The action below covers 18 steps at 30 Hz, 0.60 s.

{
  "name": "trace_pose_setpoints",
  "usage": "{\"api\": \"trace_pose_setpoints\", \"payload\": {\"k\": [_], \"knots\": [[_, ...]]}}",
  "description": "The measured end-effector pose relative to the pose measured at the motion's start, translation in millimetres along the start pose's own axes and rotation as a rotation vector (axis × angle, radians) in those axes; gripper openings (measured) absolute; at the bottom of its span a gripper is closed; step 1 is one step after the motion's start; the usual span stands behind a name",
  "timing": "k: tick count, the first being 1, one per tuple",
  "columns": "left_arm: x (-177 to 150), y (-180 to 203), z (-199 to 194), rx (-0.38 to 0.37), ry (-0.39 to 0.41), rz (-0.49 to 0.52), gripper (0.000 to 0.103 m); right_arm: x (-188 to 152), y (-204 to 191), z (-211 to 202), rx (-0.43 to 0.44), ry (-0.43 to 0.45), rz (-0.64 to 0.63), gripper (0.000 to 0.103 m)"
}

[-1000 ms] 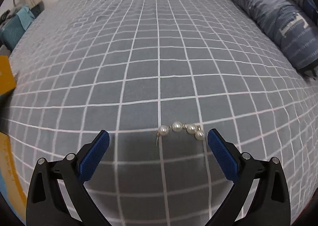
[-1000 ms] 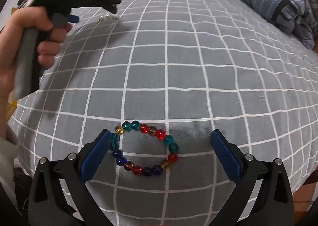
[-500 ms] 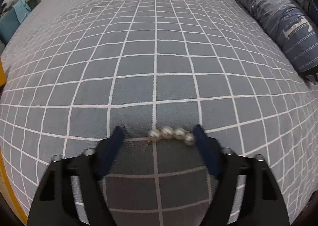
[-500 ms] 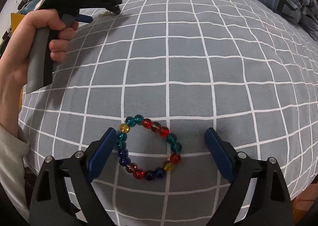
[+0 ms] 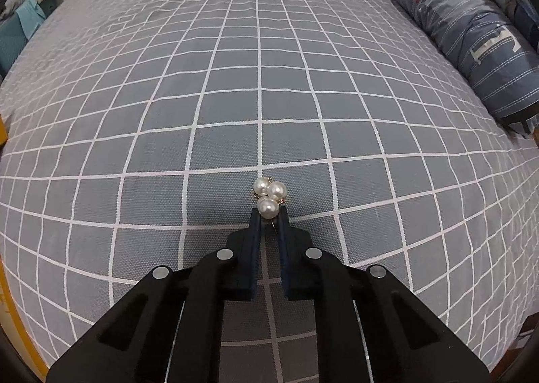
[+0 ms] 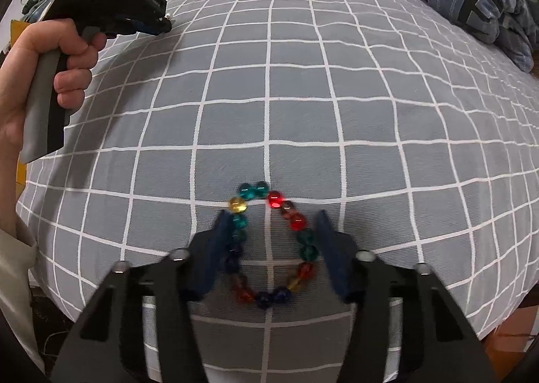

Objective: Organize jewelry
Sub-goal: 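Grasp the pearl earrings with the left tool while the right tool grasps the multicolour bead bracelet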

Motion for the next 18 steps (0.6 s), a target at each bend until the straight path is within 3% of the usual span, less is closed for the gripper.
{"api": "trace_pose_setpoints", "payload": {"k": [1, 4, 18], "knots": [[-1, -1, 0, -0.002, 0.001, -0.001, 0.009, 0, 0, -1, -0.002, 0.002, 0.000, 0.026], [-1, -1, -1, -0.007, 0.003, 0.000, 0.009, 2, 1, -2, -0.009, 0.011, -0.001, 0.011], [3, -3, -11, -0.017, 0.030, 0.005, 0.009, 2, -7, -10, -0.007, 0.054, 0.021, 0.010]]}}
Point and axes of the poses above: each gripper's, at about its wrist camera, not at the fingertips, and z roughly the way its jaws point, y to its right, x to its top, the point moved 1 cm from there along z, roughly the way its jaws point, and after that the axes turned 7 degrees about x, right-handed, at the moved point
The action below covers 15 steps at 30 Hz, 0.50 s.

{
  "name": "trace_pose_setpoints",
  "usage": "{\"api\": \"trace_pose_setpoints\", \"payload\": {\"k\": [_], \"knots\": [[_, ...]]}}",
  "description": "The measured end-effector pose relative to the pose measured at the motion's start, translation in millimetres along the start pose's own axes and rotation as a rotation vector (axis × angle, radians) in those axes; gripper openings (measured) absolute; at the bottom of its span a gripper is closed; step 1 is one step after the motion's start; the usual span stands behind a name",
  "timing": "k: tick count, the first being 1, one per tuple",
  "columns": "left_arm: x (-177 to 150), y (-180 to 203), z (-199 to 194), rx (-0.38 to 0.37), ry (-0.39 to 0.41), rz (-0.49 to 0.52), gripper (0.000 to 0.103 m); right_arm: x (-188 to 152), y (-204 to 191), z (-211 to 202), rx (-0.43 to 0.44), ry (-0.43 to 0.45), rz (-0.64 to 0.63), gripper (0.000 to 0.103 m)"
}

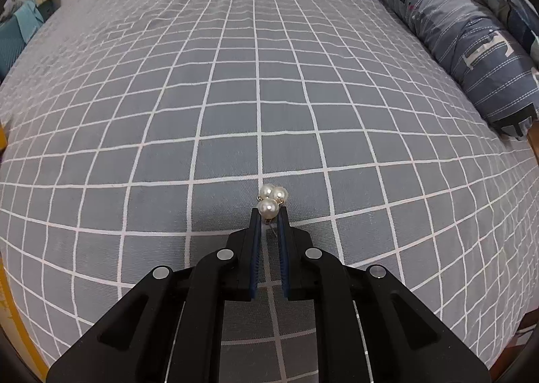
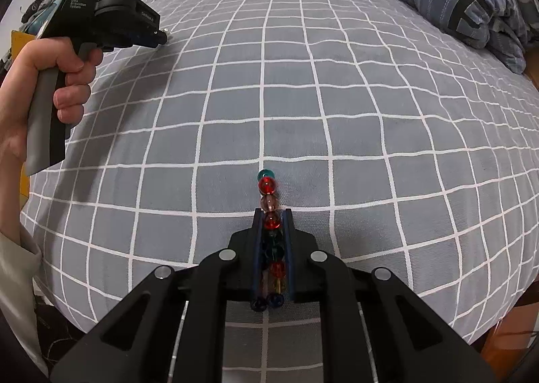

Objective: Organize jewelry
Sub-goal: 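Grasp the pearl earrings with the left tool while the right tool grasps the multicolour bead bracelet, then lift the pearls and multicolour bracelet and carry them over the white box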

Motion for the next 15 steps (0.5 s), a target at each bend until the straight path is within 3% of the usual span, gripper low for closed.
{"api": "trace_pose_setpoints", "payload": {"k": [15], "knots": [[-1, -2, -18, -0.002, 0.030, 0.013, 0.009, 0, -5, -13, 0.003, 0.035, 0.009, 0.010]]}}
Point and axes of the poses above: each gripper's, at about its wrist camera, not at the fingertips, and z roughly the way its jaws point, y to its right, x to its top, the point moved 1 cm from there along z, roughly the way its jaws point, and after that the axes turned 7 degrees about x, right-handed, at the moved point
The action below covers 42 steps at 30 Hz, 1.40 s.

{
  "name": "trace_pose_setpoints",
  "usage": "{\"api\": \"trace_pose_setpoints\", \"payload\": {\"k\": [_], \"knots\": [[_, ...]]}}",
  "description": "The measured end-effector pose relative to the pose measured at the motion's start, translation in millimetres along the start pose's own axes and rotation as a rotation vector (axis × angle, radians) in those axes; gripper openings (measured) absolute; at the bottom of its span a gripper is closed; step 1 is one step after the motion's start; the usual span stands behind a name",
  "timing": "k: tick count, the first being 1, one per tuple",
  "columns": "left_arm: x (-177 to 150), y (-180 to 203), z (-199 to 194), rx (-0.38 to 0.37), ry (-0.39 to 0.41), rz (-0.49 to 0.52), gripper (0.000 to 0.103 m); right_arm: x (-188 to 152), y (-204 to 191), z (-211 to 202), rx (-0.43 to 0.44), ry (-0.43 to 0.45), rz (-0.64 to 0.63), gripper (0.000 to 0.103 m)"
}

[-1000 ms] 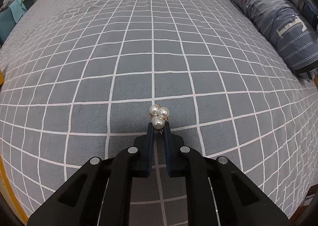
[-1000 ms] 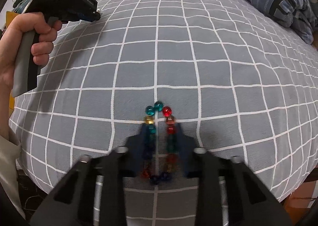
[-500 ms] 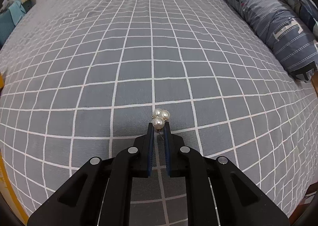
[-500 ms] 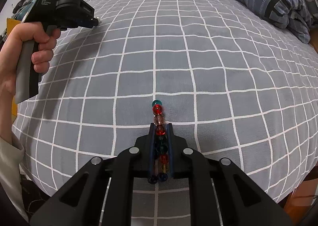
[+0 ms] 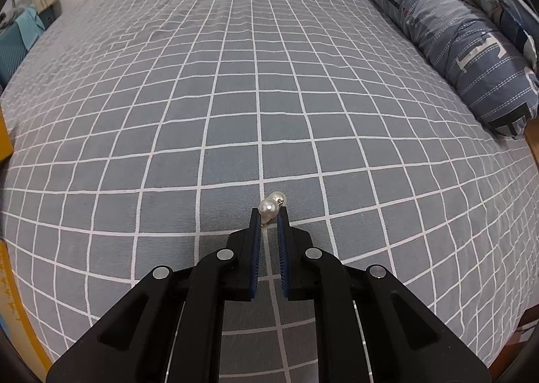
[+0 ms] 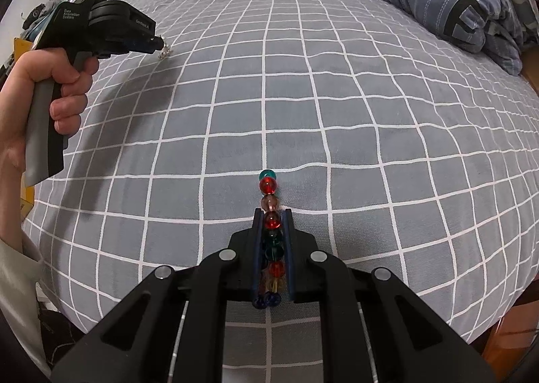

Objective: Organize jewelry
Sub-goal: 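Lift the pearls and multicolour bracelet and carry them over the white box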

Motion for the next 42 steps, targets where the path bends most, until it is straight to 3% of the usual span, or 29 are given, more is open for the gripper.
{"api": "trace_pose_setpoints", "payload": {"k": [25, 42], "knots": [[-8, 0, -62, -0.010, 0.087, 0.015, 0.009, 11, -16, -27, 0.034, 0.100, -0.020, 0.009], [-32, -17, -98, 0.006, 0.119, 0.014, 0.009, 21, -31, -41, 0.002, 0.177, -0.027, 0.009]]}}
Point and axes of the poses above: each gripper's, at about its wrist camera, not at the fingertips, and z roughly the way its jaws point, y to its right, x to its top, the point moved 1 cm from there along z, roughly the way its jaws point, and after that the axes turned 7 degrees about x, right-handed, at the moved point
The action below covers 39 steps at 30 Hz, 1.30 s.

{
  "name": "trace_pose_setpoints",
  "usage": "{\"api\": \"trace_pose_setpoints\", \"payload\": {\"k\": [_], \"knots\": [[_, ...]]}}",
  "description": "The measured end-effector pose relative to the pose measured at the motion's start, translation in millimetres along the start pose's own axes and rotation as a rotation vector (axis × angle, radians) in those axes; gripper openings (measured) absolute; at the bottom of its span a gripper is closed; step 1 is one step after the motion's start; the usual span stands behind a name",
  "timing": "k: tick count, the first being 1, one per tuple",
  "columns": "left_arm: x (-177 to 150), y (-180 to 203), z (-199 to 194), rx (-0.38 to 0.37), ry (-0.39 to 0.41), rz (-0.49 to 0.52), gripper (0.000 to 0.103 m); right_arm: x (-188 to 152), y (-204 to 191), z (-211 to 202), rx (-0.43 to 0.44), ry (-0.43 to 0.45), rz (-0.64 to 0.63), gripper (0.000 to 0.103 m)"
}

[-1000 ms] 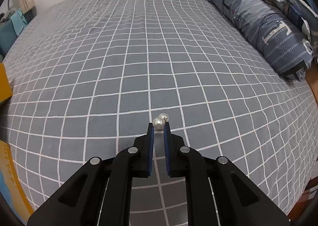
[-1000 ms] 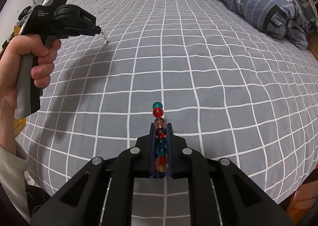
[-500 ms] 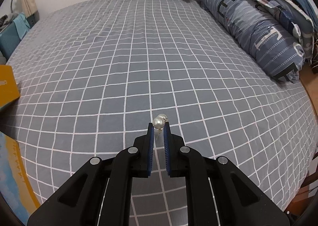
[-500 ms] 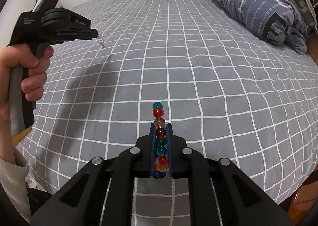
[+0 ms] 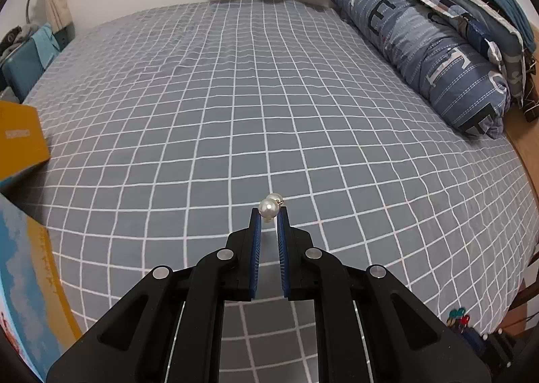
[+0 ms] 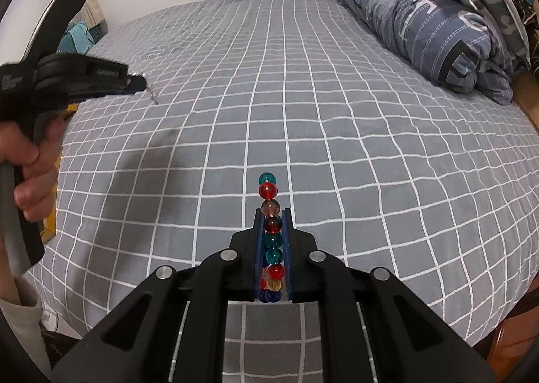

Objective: Organize jewelry
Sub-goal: 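Lift the pearls and multicolour bracelet and carry them over the white box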

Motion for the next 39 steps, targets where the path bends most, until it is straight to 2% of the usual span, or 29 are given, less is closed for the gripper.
{"api": "trace_pose_setpoints", "payload": {"k": [11, 19, 32, 39], "knots": [[-18, -26, -19, 0.033, 0.012, -0.019, 0.009, 13, -4, -10, -0.026, 0.076, -0.020, 0.009], [-34, -35, -33, 0.040, 0.033, -0.022, 0.009, 21, -21, -18, -0.038, 0.128, -0.061, 0.009], [-62, -57, -95, 0.053, 0.137, -0.040, 0.009, 35, -45, -12, -0.021, 0.132, -0.068, 0.009], [-77, -74, -119, 0.068, 0.163, -0.064, 0.009, 40, -69, -11, -0.022, 0.138, -0.108, 0.009]]}}
Point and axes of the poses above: each gripper's, at about its wrist camera, not at the fingertips, and z roughly the way its jaws point, y to its right, x to its top, the point moved 1 cm from there along z, roughly the way its jaws point, and after that the axes turned 7 degrees about x, right-handed, at the moved point
